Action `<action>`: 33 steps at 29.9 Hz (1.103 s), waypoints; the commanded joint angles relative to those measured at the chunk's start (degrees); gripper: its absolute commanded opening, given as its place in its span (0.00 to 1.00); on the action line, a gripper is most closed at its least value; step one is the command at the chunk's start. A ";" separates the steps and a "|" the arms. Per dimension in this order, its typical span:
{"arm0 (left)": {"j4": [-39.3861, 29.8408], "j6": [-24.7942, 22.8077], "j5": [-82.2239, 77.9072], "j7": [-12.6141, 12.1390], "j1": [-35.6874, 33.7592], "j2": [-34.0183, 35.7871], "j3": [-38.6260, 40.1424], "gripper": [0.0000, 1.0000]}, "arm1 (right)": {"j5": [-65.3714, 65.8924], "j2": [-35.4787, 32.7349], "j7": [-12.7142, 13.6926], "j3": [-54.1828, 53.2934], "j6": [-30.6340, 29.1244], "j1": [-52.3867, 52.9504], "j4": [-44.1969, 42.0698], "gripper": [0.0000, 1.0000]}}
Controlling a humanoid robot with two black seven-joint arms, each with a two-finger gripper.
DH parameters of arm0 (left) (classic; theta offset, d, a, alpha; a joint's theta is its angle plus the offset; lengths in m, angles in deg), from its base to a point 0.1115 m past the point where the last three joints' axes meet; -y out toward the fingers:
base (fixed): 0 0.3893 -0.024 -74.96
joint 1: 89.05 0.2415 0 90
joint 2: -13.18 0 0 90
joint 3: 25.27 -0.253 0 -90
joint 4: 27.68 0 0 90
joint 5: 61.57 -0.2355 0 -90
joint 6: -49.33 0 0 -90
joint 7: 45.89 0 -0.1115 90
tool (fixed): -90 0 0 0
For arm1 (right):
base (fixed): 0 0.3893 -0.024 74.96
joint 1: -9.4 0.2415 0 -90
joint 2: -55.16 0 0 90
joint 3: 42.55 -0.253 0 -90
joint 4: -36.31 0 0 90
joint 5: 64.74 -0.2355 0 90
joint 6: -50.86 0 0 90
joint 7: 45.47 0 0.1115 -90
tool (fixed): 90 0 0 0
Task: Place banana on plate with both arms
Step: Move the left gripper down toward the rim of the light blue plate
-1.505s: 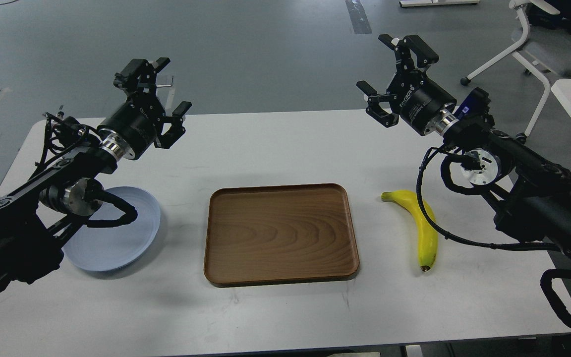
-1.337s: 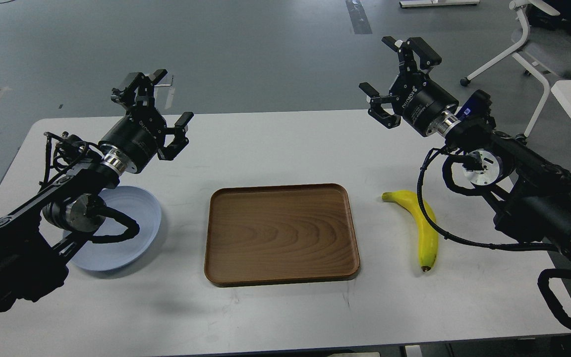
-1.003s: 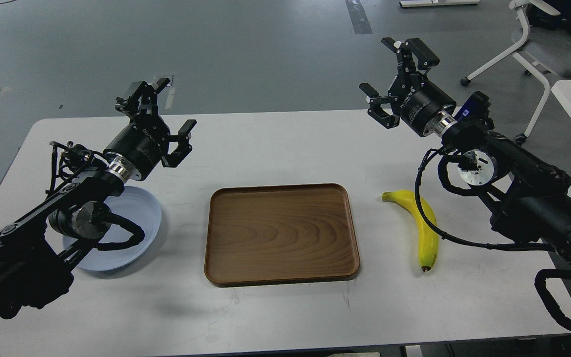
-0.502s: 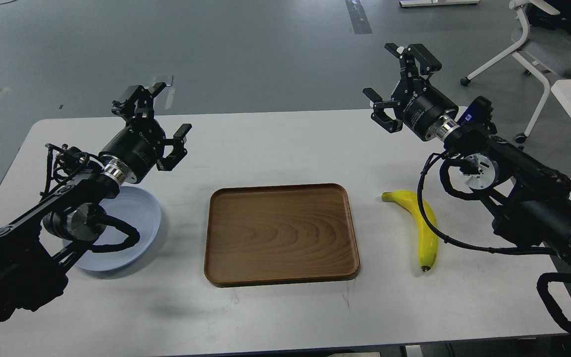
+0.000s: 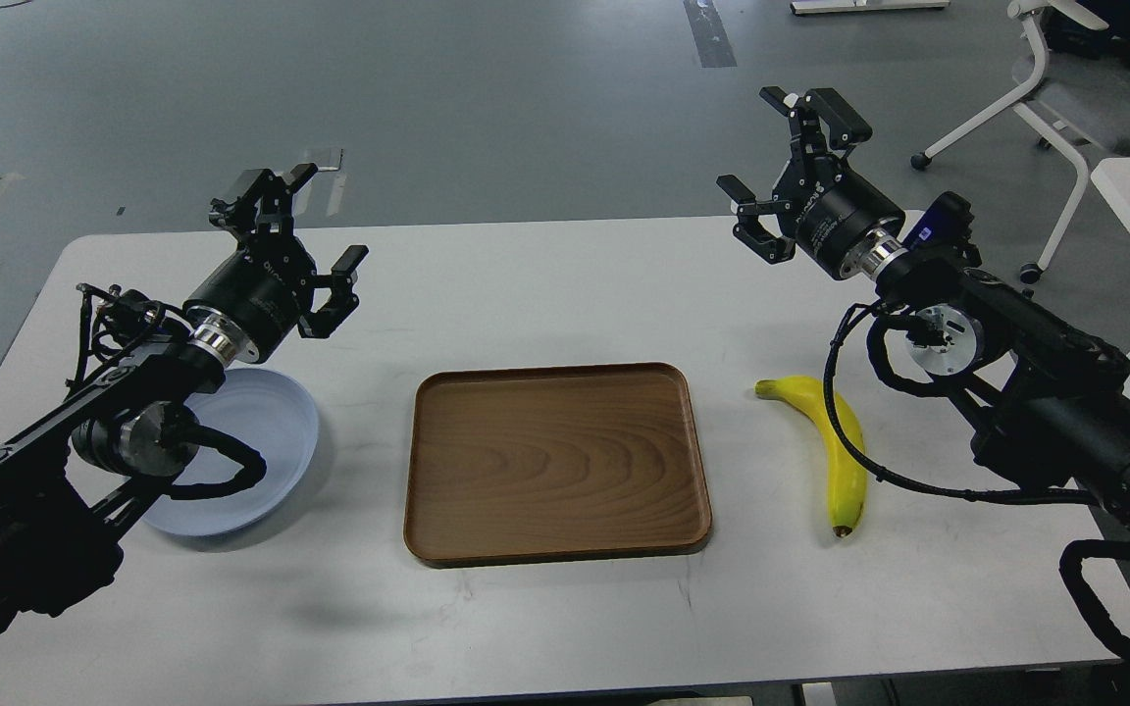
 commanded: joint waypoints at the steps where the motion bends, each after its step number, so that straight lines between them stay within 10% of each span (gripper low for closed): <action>1: 0.01 0.08 0.00 -0.01 0.00 0.11 0.09 0.99 | 0.00 0.01 0.00 -0.01 0.29 0.09 0.00 1.00; 25: -3.33 1.22 -2.02 1.40 -0.26 3.63 -0.62 0.99 | 0.00 0.01 0.00 0.17 0.82 -0.09 0.00 1.00; 33: -8.52 19.84 -50.68 1.31 0.00 11.53 -5.88 0.99 | 0.00 0.01 -0.09 0.08 1.44 -0.70 0.00 1.00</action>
